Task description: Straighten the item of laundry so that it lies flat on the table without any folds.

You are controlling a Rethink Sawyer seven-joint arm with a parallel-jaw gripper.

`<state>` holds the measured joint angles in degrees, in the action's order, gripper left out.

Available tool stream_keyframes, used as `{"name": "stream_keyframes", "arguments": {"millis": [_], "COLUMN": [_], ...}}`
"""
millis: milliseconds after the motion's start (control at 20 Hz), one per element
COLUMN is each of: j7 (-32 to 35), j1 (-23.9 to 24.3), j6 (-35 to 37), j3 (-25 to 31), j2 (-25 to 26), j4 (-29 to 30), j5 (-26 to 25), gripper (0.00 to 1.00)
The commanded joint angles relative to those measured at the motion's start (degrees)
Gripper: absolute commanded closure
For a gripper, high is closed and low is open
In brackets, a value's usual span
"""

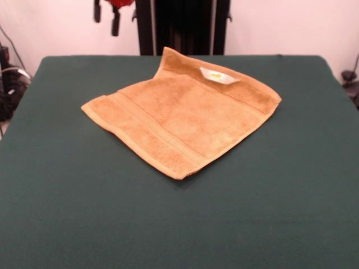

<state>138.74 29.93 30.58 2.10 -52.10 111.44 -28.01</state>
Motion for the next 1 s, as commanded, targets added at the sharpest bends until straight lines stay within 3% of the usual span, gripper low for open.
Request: {"name": "stream_keyframes", "arguments": {"millis": [50,300,450,700,1000], "j7": [-13.6,-10.7,-9.5,-8.7,-6.2], "j1": [3.2,5.7,4.8,5.6,1.8], "j6": [-13.0,-16.2,-18.5,-18.2,-15.4], "j3": [15.0,17.3,17.1,18.9,16.5], "j2": [-1.5,-0.4,0.4,1.4,10.3], "j4": [9.4,9.8,8.2,8.0,-0.2], "j5": [-5.0,-8.1,-11.7,-13.7,-16.9], "gripper": [0.00,0.00,0.00,0.00,0.00]}}
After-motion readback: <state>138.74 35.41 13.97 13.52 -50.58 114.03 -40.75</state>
